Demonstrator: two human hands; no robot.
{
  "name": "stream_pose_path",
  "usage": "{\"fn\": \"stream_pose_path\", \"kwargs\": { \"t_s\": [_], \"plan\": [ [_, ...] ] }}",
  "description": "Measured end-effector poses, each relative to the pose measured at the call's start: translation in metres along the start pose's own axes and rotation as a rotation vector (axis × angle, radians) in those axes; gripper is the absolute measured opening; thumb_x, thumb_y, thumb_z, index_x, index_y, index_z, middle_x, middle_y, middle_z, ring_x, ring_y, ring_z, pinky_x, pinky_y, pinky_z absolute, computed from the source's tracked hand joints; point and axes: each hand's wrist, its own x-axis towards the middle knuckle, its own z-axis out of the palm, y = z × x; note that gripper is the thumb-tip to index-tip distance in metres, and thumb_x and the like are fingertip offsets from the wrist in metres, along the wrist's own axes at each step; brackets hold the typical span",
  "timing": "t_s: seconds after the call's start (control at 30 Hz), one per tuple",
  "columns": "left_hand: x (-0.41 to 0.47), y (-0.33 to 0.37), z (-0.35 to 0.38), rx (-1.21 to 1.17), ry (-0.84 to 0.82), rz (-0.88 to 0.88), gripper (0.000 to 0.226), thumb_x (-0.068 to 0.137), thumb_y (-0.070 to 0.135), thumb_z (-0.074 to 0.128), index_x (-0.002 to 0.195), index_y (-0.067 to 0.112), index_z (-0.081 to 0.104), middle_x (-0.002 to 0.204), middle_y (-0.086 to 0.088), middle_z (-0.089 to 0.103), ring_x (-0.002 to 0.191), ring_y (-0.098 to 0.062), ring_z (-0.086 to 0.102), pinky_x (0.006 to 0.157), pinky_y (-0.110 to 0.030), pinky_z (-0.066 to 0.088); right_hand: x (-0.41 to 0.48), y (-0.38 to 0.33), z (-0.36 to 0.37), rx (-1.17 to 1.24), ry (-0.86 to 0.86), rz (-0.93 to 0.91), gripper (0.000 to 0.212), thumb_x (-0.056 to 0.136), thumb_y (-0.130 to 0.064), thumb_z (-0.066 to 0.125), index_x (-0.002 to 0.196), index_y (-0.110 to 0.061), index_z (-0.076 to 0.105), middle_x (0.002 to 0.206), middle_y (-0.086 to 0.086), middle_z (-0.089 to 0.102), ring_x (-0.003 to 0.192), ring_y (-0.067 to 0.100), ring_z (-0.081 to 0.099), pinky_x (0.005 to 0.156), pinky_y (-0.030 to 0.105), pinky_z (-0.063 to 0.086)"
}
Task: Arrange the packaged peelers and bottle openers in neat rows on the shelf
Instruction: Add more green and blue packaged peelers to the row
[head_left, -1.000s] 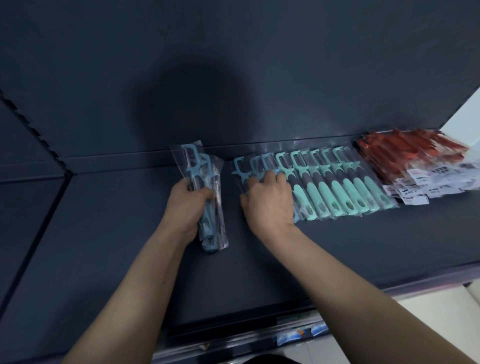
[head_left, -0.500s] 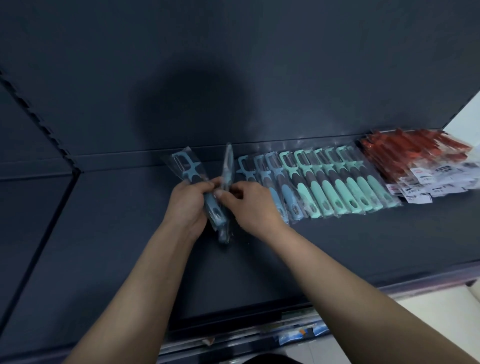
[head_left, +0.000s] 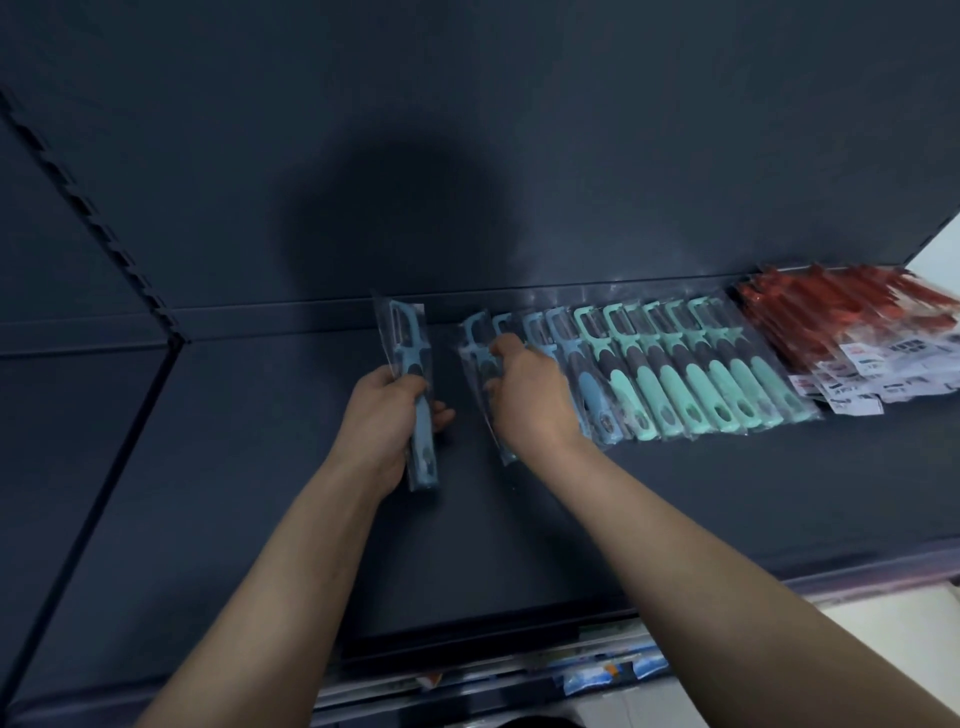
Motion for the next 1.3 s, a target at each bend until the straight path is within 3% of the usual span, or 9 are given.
{"fn": "stream_pose_path", "kwargs": {
  "t_s": [0.2, 0.27, 0.47, 0.77, 0.9, 1.07, 1.2, 1.3],
  "plan": [
    [0.000, -0.002, -0.001, -0.003, 0.006, 0.026, 0.009, 0.095, 0.006, 0.050, 0.090, 0.009, 0.057, 0.090, -0.013, 0.063, 0.079, -0.022, 0.065, 0.063, -0.025, 0.057, -0.003, 0.003, 0.007, -0.223, 0.007, -0.056, 0.022, 0.096, -0.015, 0.047, 0.112, -0.007, 0.060, 0.117, 0.013, 0.051, 0.109, 0.029, 0.047, 0.079, 0.031, 0.041],
    [0.000, -0.003, -0.001, -0.009, 0.021, 0.024, 0.006, 0.094, 0.007, 0.052, 0.091, 0.008, 0.057, 0.091, -0.013, 0.063, 0.080, -0.022, 0.066, 0.065, -0.026, 0.058, -0.003, 0.003, 0.008, -0.273, 0.019, -0.069, 0.020, 0.095, -0.013, 0.047, 0.110, -0.008, 0.060, 0.115, 0.013, 0.054, 0.109, 0.028, 0.047, 0.078, 0.031, 0.041],
    [0.005, -0.004, 0.000, -0.037, 0.063, 0.026, 0.008, 0.093, 0.004, 0.052, 0.087, 0.004, 0.058, 0.091, -0.016, 0.062, 0.080, -0.023, 0.065, 0.061, -0.024, 0.058, -0.001, 0.004, 0.010, -0.335, 0.067, -0.069, 0.019, 0.093, -0.008, 0.047, 0.106, -0.007, 0.061, 0.107, 0.012, 0.060, 0.102, 0.027, 0.054, 0.067, 0.028, 0.033],
    [0.006, -0.002, 0.006, -0.015, 0.093, 0.028, 0.013, 0.090, 0.002, 0.055, 0.079, 0.006, 0.060, 0.080, -0.011, 0.063, 0.071, -0.019, 0.064, 0.062, -0.025, 0.058, -0.001, 0.006, 0.007, -0.334, 0.063, -0.087, 0.020, 0.094, -0.013, 0.047, 0.109, -0.007, 0.059, 0.109, 0.012, 0.060, 0.105, 0.028, 0.053, 0.074, 0.031, 0.041],
    [0.005, -0.001, 0.007, 0.135, 0.123, 0.022, 0.009, 0.086, 0.007, 0.061, 0.078, 0.009, 0.064, 0.069, -0.008, 0.065, 0.057, -0.017, 0.061, 0.049, -0.025, 0.052, 0.000, 0.009, 0.004, -0.348, 0.062, -0.112, 0.022, 0.095, -0.015, 0.046, 0.111, -0.010, 0.061, 0.110, 0.012, 0.061, 0.107, 0.028, 0.052, 0.079, 0.031, 0.043],
    [0.004, 0.003, 0.008, 0.182, 0.143, 0.011, 0.011, 0.081, 0.006, 0.068, 0.072, 0.010, 0.064, 0.063, -0.004, 0.066, 0.048, -0.011, 0.061, 0.045, -0.021, 0.050, 0.001, 0.012, -0.005, -0.286, 0.040, -0.118, 0.027, 0.098, -0.022, 0.042, 0.109, -0.008, 0.062, 0.110, 0.013, 0.061, 0.110, 0.028, 0.049, 0.083, 0.031, 0.041],
    [0.005, 0.003, 0.004, 0.331, 0.204, 0.091, 0.008, 0.078, 0.011, 0.070, 0.071, 0.011, 0.066, 0.068, -0.005, 0.068, 0.062, -0.018, 0.064, 0.057, -0.028, 0.056, 0.001, 0.013, -0.010, -0.274, 0.068, -0.139, 0.026, 0.097, -0.020, 0.041, 0.106, -0.008, 0.063, 0.106, 0.013, 0.063, 0.106, 0.028, 0.052, 0.075, 0.029, 0.038],
    [0.004, 0.005, 0.003, 0.653, 0.301, 0.285, 0.005, 0.075, 0.015, 0.068, 0.075, 0.013, 0.063, 0.072, 0.001, 0.064, 0.067, -0.015, 0.060, 0.054, -0.025, 0.043, 0.002, 0.014, -0.012, -0.243, 0.079, -0.127, 0.025, 0.096, -0.017, 0.042, 0.104, -0.008, 0.063, 0.104, 0.014, 0.063, 0.102, 0.028, 0.054, 0.071, 0.028, 0.036]
  ]
}}
